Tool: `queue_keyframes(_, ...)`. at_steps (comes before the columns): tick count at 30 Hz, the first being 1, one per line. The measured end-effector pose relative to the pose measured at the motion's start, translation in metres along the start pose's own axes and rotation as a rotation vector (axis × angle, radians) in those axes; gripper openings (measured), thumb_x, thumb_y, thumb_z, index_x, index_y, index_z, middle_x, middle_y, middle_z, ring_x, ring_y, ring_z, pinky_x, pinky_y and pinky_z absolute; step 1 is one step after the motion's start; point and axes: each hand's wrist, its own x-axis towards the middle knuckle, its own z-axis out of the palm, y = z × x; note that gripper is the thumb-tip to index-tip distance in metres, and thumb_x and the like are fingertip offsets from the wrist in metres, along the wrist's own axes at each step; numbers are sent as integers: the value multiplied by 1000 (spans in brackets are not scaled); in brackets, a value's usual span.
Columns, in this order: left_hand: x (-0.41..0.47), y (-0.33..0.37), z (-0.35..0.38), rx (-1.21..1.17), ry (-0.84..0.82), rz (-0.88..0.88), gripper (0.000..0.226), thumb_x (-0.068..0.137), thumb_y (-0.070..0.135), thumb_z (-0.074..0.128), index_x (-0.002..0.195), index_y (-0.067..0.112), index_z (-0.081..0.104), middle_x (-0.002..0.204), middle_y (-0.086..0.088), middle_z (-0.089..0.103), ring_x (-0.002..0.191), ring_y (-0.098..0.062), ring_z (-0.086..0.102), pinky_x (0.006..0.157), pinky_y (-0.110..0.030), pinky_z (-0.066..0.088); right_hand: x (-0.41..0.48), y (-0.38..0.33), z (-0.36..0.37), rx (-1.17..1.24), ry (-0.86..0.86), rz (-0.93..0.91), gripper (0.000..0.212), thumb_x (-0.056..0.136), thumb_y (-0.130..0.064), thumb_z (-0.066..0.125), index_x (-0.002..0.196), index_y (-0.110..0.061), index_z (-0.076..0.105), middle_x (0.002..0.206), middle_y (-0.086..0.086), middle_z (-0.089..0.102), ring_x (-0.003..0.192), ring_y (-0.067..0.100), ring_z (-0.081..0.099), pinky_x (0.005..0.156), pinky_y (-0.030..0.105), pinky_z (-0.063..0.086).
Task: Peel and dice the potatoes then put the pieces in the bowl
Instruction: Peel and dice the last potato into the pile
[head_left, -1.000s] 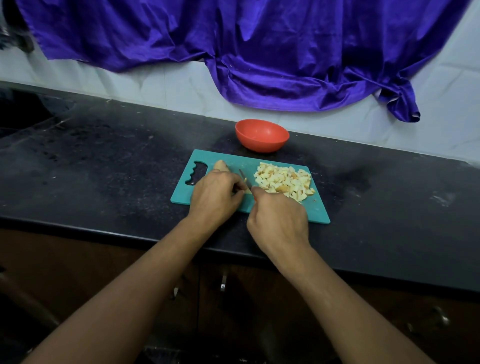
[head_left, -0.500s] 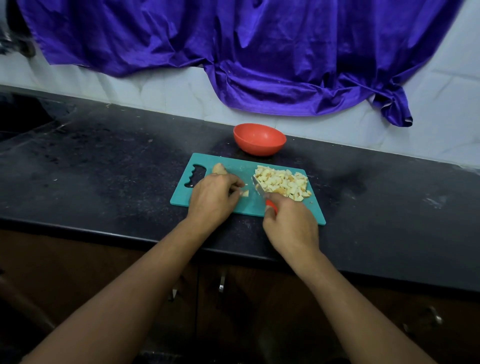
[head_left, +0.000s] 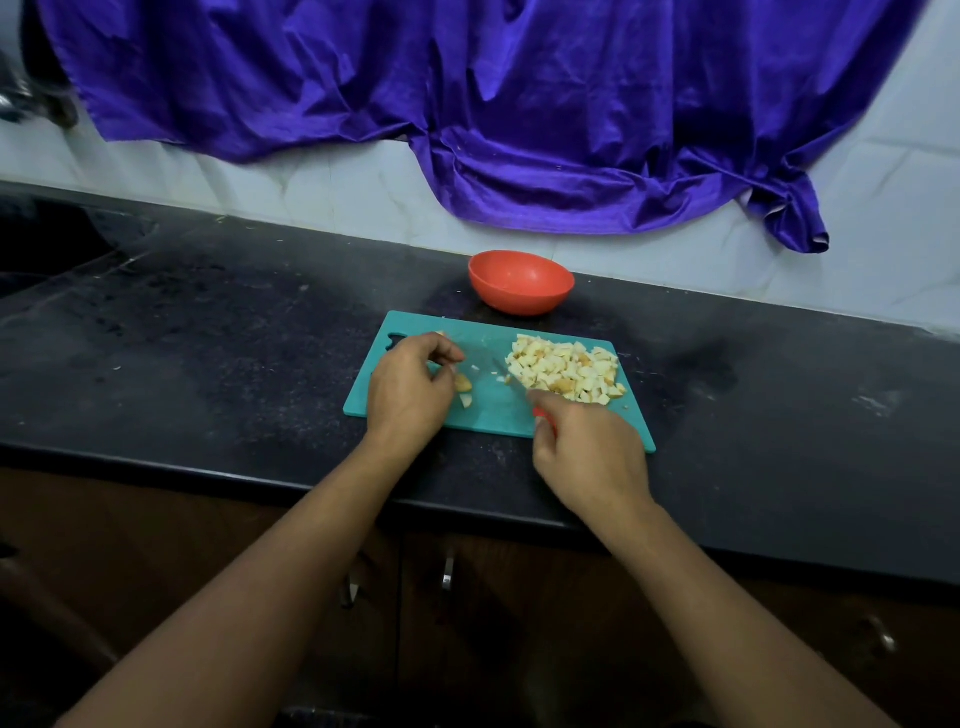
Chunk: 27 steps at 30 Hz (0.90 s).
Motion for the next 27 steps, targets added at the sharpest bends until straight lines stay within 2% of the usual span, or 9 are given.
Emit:
queue_keyframes(2,1,1,0,43,-23,-19,26,92,7,64,103,28,75,105,14,72,76,-12,61,81,-35,56,0,5,3,70,41,41,41,104,-35,49,145,-38,55,76,-13,58,64,6,52,58,29,44)
queue_keyframes(4,0,4,-1,129,-57,-18,30,93,7,61,112,26,75,108,7,74,87,-20,67,82,-37,54,-2,6,6,110,51,11,42,104,-36,50,145,-38,55,80,-13,62,65,5,53,60,29,45)
queue_keyframes(7,-1,6,-1,212,-93,22,30,93,15,62,119,24,74,114,3,74,99,-17,66,85,-35,52,-3,8,8,137,55,-7,41,104,-38,51,145,-39,56,84,-12,65,70,6,55,66,31,50)
queue_keyframes(9,-2,6,-1,234,-124,43,29,92,19,64,118,25,75,111,4,74,96,-15,64,82,-32,51,-3,9,8,142,60,1,41,104,-38,52,144,-39,56,84,-14,63,70,5,54,65,28,47)
queue_keyframes(12,-2,5,-6,217,-163,61,28,90,20,68,116,29,75,99,6,73,75,-8,55,71,-27,45,-4,9,8,149,67,-7,41,103,-37,53,144,-39,57,87,-12,67,70,5,55,66,29,49)
queue_keyframes(14,-3,5,-8,209,-191,75,30,89,20,71,117,30,74,100,10,72,66,-5,51,65,-24,40,-5,9,8,149,67,-6,41,103,-38,53,144,-39,56,87,-11,67,69,5,55,66,30,51)
queue_keyframes(20,-2,8,-14,225,-265,97,29,88,23,73,115,34,73,86,24,59,65,0,50,57,-20,33,-5,10,8,148,72,-10,40,103,-37,52,143,-38,57,89,-10,69,75,6,56,67,29,49)
queue_keyframes(24,0,7,-19,185,-341,94,33,86,24,74,116,37,72,81,24,57,65,-3,52,58,-23,34,-5,11,9,147,71,-9,41,103,-38,51,144,-38,57,92,-10,70,78,7,57,69,30,51)
queue_keyframes(27,2,9,-20,166,-421,87,36,86,23,75,118,38,71,83,22,58,69,-3,55,63,-24,38,-4,11,9,158,71,-1,41,104,-38,52,144,-39,56,89,-13,66,74,4,53,67,27,45)
